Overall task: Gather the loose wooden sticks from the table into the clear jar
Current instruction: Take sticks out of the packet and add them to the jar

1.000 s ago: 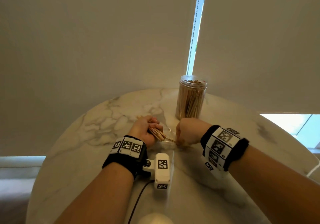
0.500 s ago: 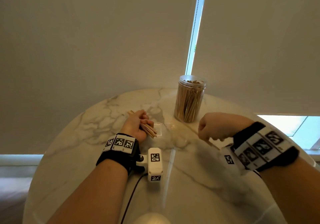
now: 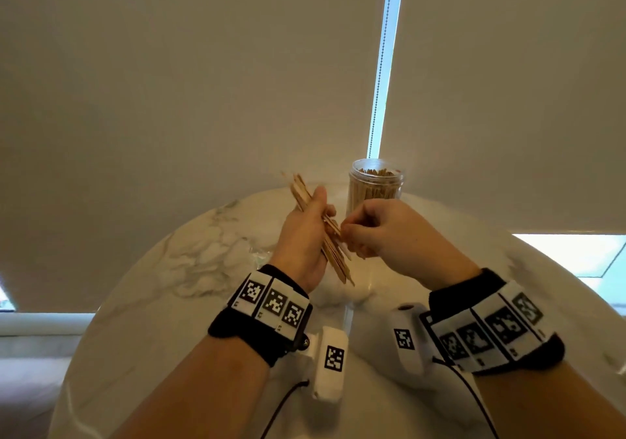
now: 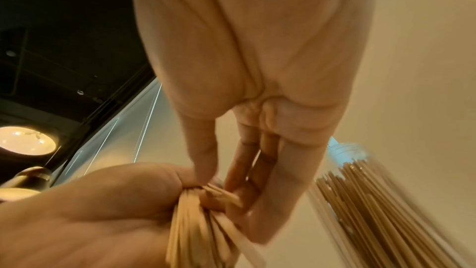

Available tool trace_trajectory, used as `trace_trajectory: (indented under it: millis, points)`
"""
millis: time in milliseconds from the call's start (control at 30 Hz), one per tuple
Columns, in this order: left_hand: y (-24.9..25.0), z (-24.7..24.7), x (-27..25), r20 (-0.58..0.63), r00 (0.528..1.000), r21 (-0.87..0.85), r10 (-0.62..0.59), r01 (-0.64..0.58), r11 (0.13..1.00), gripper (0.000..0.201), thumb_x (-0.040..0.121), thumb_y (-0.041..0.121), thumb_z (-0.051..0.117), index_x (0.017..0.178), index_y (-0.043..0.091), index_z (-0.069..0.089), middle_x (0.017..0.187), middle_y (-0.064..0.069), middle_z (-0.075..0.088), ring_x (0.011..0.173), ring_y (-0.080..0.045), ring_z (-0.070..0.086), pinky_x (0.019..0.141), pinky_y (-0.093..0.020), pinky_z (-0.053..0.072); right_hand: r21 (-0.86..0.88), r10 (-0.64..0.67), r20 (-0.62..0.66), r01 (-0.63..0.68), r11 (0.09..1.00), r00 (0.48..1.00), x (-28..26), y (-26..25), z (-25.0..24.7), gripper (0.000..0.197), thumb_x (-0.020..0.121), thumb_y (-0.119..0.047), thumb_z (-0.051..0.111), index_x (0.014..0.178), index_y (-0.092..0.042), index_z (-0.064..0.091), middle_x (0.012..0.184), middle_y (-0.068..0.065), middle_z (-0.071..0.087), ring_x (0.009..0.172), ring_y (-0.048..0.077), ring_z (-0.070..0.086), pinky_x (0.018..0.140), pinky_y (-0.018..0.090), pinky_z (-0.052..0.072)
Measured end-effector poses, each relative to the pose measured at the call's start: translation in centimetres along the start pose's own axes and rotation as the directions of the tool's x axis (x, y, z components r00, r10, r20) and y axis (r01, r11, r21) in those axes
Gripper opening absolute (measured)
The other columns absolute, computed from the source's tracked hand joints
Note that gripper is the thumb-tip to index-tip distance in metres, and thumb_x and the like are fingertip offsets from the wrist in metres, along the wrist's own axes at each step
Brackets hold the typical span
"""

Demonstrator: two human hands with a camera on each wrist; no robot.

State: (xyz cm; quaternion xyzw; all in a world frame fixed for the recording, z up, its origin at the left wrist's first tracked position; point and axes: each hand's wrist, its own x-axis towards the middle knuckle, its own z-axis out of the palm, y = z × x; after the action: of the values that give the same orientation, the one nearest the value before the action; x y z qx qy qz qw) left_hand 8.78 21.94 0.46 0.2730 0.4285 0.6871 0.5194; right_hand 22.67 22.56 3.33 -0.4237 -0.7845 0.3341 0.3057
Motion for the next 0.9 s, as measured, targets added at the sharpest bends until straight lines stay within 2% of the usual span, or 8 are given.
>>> trace_trajectory:
  millis: [100, 200, 300, 367, 500, 633, 800, 900]
  points:
    - [1.3, 1.2, 0.2, -0.038, 0.997, -0.082, 0.062, -0.065, 0.994, 0.028, 0.101, 0.041, 0.052, 0.106, 0.014, 0.057, 0.101, -0.003, 0.059, 0.085, -0.018, 0.06, 0.082, -0.043, 0.058, -0.144, 0.067, 0.179, -0.041, 0.989, 0.982, -0.1, 0.1, -0.2, 0.044, 0.083, -0.044, 0.073, 0.119, -0.027, 0.056, 0.107, -0.009, 0.065, 0.096, 0.009, 0.064, 0.089, 0.034, 0.056]
    - [2.2, 2.1, 0.6, -0.003, 0.999, -0.094, 0.053, -0.053, 0.994, 0.025, 0.1, 0.04, 0.053, 0.108, 0.017, 0.057, 0.118, -0.003, 0.062, 0.113, -0.02, 0.057, 0.103, -0.051, 0.047, -0.266, 0.011, 0.07, 0.009, 0.964, 0.997, 0.2, 0.4, 0.2, 0.062, 0.077, -0.042, 0.077, 0.129, -0.027, 0.046, 0.122, -0.004, 0.05, 0.105, 0.011, 0.057, 0.093, 0.033, 0.054]
    - [2.2, 2.7, 0.5, 0.112, 0.994, -0.163, 0.015, 0.003, 0.987, 0.029, 0.1, 0.04, 0.055, 0.102, 0.011, 0.059, 0.109, -0.009, 0.068, 0.092, -0.021, 0.071, 0.084, -0.045, 0.058, -0.211, -0.067, -0.07, 0.051, 0.976, 0.995, 0.5, 0.8, 0.4, 0.06, 0.075, -0.034, 0.079, 0.122, -0.024, 0.042, 0.117, -0.001, 0.05, 0.098, 0.013, 0.06, 0.084, 0.033, 0.057]
    - [2.0, 3.1, 0.1, 0.195, 0.981, -0.162, 0.023, 0.009, 0.987, 0.031, 0.101, 0.04, 0.052, 0.088, 0.012, 0.059, 0.102, -0.011, 0.071, 0.082, -0.023, 0.072, 0.078, -0.041, 0.059, -0.148, -0.077, -0.06, 0.067, 0.987, 0.995, 0.6, 0.9, 0.4, 0.062, 0.079, -0.028, 0.078, 0.125, -0.021, 0.038, 0.109, -0.004, 0.057, 0.09, 0.008, 0.063, 0.073, 0.023, 0.055]
    - [1.3, 3.7, -0.4, 0.249, 0.964, 0.013, 0.093, -0.099, 0.995, 0.028, 0.102, 0.042, 0.048, 0.099, 0.016, 0.059, 0.115, -0.013, 0.072, 0.109, -0.023, 0.068, 0.098, -0.042, 0.052, -0.226, -0.093, 0.015, 0.094, 0.97, 0.996, 0.6, 1.1, 0.9, 0.044, 0.089, -0.019, 0.066, 0.128, -0.016, 0.046, 0.088, -0.008, 0.062, 0.074, 0.002, 0.06, 0.061, 0.015, 0.043]
    - [0.9, 3.3, -0.2, 0.252, 0.964, 0.037, 0.079, -0.091, 0.995, 0.031, 0.098, 0.044, 0.054, 0.1, 0.015, 0.064, 0.111, -0.014, 0.072, 0.107, -0.025, 0.065, 0.104, -0.046, 0.048, -0.265, -0.089, -0.028, 0.078, 0.961, 0.996, 1.1, 1.5, 0.5, 0.004, 0.093, -0.022, 0.057, 0.096, -0.021, 0.059, 0.079, -0.004, 0.062, 0.068, 0.01, 0.059, 0.061, 0.024, 0.044]
    - [-0.4, 3.6, -0.1, 0.243, 0.964, 0.066, 0.105, -0.124, 0.99, 0.046, 0.095, 0.046, 0.058, 0.111, 0.004, 0.067, 0.101, -0.011, 0.071, 0.092, -0.023, 0.068, 0.088, -0.038, 0.057, -0.287, -0.047, -0.15, 0.002, 0.958, 0.988, 1.2, 2.3, 0.5, 0.02, 0.09, -0.038, 0.061, 0.085, -0.02, 0.067, 0.069, -0.001, 0.065, 0.063, 0.018, 0.065, 0.062, 0.032, 0.055]
    - [-0.7, 3.7, -0.1, 0.229, 0.969, 0.05, 0.09, -0.104, 0.993, 0.034, 0.094, 0.041, 0.063, 0.104, 0.009, 0.068, 0.092, -0.008, 0.071, 0.078, -0.016, 0.067, 0.074, -0.029, 0.056, -0.311, -0.037, -0.158, -0.014, 0.95, 0.987, 1.4, 2.8, 0.4, 0.022, 0.09, -0.039, 0.062, 0.081, -0.019, 0.068, 0.066, -0.001, 0.063, 0.063, 0.017, 0.063, 0.056, 0.027, 0.045]
